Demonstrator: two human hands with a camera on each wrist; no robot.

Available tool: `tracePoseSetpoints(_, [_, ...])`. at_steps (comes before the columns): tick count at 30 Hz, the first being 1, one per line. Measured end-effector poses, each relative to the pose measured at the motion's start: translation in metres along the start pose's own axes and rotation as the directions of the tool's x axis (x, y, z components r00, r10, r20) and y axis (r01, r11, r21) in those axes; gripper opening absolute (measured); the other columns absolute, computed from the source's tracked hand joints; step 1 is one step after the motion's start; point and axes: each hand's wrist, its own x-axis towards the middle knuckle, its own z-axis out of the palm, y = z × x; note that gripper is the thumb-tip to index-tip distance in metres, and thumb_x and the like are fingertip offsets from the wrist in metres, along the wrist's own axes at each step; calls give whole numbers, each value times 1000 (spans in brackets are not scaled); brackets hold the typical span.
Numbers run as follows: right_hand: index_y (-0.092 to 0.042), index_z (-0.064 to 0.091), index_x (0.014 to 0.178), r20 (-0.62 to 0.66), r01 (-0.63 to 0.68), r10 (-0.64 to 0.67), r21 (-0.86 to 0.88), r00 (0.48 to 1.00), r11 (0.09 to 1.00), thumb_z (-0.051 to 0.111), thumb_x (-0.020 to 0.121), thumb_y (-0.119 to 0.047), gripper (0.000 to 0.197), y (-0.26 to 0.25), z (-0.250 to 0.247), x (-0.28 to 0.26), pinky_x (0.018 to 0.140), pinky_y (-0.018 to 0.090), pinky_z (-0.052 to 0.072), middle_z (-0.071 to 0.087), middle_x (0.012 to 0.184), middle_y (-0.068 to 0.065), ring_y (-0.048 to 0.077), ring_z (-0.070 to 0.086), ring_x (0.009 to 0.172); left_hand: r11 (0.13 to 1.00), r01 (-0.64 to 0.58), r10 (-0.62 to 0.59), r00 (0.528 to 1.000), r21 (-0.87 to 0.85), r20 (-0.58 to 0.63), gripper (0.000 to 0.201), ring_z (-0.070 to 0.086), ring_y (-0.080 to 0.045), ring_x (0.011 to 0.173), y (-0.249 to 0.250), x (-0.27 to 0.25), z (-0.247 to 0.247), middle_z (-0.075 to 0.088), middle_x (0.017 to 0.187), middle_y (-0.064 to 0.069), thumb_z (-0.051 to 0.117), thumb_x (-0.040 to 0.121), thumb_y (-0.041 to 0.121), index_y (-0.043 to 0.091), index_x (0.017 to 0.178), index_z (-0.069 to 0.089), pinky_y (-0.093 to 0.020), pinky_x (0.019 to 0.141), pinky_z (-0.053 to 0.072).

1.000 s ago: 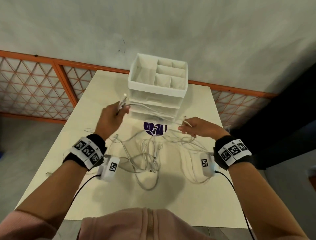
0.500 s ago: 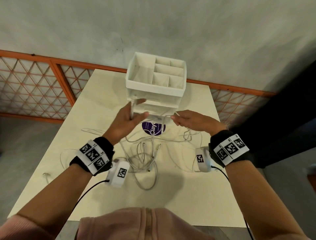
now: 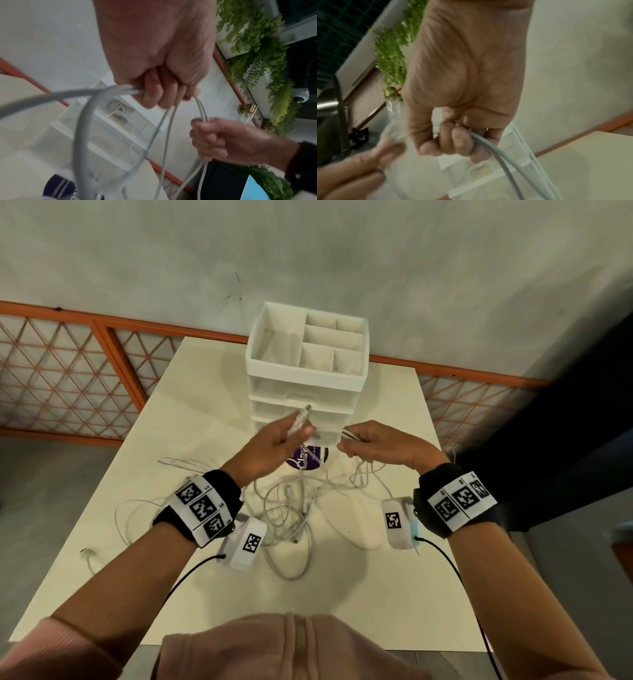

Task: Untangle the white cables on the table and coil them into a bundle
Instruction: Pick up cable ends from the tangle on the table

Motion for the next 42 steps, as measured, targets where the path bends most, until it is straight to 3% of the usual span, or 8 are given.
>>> tracePoseSetpoints(1, [-20, 55, 72, -62, -18, 18, 2, 998, 1000, 51, 96, -28, 25, 10, 0, 2, 58, 20, 37, 52, 68, -6, 10, 43, 59, 1000, -13, 14, 994, 3, -112, 31, 61, -15, 91, 0, 3, -5, 68, 93, -13, 44, 98, 32, 7, 114, 57, -46, 63, 43])
tracePoseSetpoints(2, [-19, 56, 74, -119, -42, 42, 1, 992, 999, 50, 96, -29, 25, 22, 0, 4, 59, 23, 39, 54, 71, -2, 12, 46, 59, 999, -41, 41, 976, 5, -212, 37, 62, -21, 66, -1, 6, -12, 66, 87, -18, 44, 98, 36, 6, 117, 54, -46, 59, 43])
tracePoseSetpoints(9, [-17, 52, 70, -132, -281, 276, -26, 952, 959, 40, 100, -12, 32, 101, 30, 4, 58, 1, 40, 58, 68, -4, -2, 57, 59, 999, -41, 49, 724, 28, -688, 17, 40, 0, 56, -35, 17, -58, 43, 66, 12, 41, 98, 34, 35, 82, 46, -22, 57, 36])
tracePoseSetpoints(19, [-19, 50, 73, -512, -234, 182, -38, 840, 972, 34, 93, -4, 30, 93, -12, 20, 63, 25, 41, 51, 65, -2, 21, 51, 62, 963, 127, 58, 761, 236, -646, 29, 43, -30, 60, -66, 4, -47, 41, 57, -1, 43, 99, 28, 1, 91, 47, -33, 57, 32])
tracePoseSetpoints(24, [1, 56, 108, -621, -354, 209, -118, 755, 928, 54, 94, -33, 37, 90, -13, 34, 95, 34, 31, 45, 113, 22, 31, 42, 105, 936, 183, 72, 736, 301, -673, 30, 45, -34, 58, -72, -2, -50, 50, 63, -14, 42, 99, 28, -2, 96, 48, -34, 56, 32])
tracePoseSetpoints(29, [-11, 45, 96, -434, -291, 315, 123, 844, 949, 76, 72, -1, 41, 92, 48, 73, 50, 2, 39, 43, 107, 14, 23, 53, 83, 847, 356, -22, 765, 394, -644, 36, 56, -52, 70, -104, -18, -46, 64, 79, -32, 44, 98, 32, -1, 108, 52, -37, 56, 34])
tracePoseSetpoints(33, [-8, 57, 91, -82, -81, 82, 11, 993, 997, 77, 72, 0, 29, 76, 95, 81, 60, 14, 41, 50, 89, 6, 6, 47, 63, 801, 418, -70, 777, 430, -625, 38, 55, -52, 74, -108, -21, -38, 63, 80, -31, 44, 98, 37, 1, 109, 51, -36, 58, 29])
tracePoseSetpoints(42, [-21, 75, 89, 275, 169, -79, -321, 958, 932, 80, 70, -25, 20, 75, 150, 89, 77, 28, 39, 41, 90, 2, 13, 42, 85, 864, 305, -95, 880, 400, -465, 35, 55, -44, 65, -107, -14, -24, 57, 64, -17, 46, 95, 41, 6, 90, 48, -38, 56, 40])
